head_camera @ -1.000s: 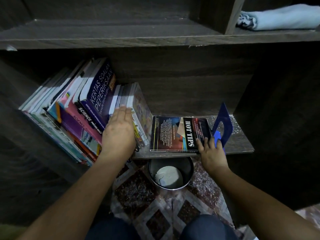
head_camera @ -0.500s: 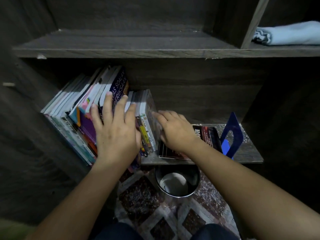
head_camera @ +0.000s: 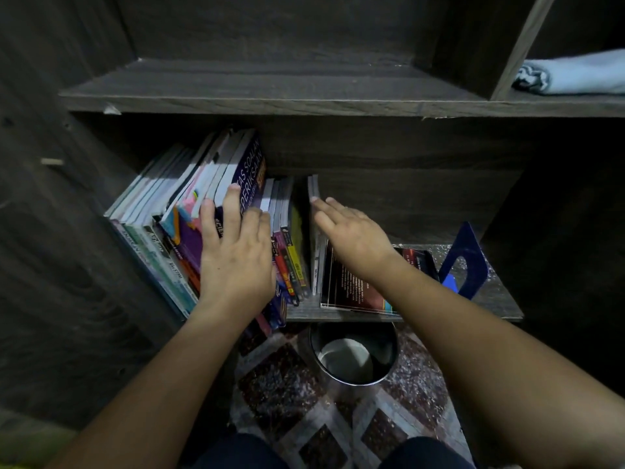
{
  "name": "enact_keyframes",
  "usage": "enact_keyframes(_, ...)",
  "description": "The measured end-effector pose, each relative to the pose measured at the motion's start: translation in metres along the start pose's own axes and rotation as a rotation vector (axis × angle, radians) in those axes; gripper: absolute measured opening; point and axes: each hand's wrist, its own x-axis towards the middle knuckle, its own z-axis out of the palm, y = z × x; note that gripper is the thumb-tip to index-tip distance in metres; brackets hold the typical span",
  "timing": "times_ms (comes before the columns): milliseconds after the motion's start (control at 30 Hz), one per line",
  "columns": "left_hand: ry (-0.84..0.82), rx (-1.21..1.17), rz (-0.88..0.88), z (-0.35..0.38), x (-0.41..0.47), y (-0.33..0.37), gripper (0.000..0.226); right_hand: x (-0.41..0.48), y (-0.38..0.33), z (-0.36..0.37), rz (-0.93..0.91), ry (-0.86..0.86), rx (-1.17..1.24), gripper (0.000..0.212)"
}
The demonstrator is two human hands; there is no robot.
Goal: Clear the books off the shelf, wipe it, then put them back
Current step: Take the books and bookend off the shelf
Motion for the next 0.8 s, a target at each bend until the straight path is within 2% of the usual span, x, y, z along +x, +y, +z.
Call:
enact_keyframes(100,0.017,-0.094,-0.008,-0.003,0.001,0.003,0.072,-0.007,0.012,0.002,-0.002,0.065,-0.114,0.048)
enact_keyframes(167,0.014,-0.153,-0.025,-0.006,0.002,0.007,0.072,-0.013,0.022,0.007,-0.011,0.035,-0.213,0.047)
enact_keyframes(267,0.018,-0.163,-0.07,-0.008,0.003,0.014,0.073,-0.027,0.039,0.017,0.008,0.017,-0.274,0.034)
enact_keyframes(367,0.068,-0.213,-0.099,-0.01,0.002,0.021,0.07,-0.047,0.057,0.029,0.106,-0.054,-0.284,0.049)
enact_keyframes(467,0.118,-0.267,0.013,-0.003,-0.002,0.036,0.07,-0.07,0.068,0.043,0.168,-0.08,-0.232,0.056)
enact_keyframes(633,0.252,-0.476,0.295,0.03,-0.007,0.07,0.055,-0.099,0.07,0.067,0.324,-0.175,-0.159,0.041)
enact_keyframes(800,0.046,-0.638,0.364,0.069,-0.005,0.11,0.058,-0.117,0.071,0.087,0.425,-0.265,-0.165,0.038)
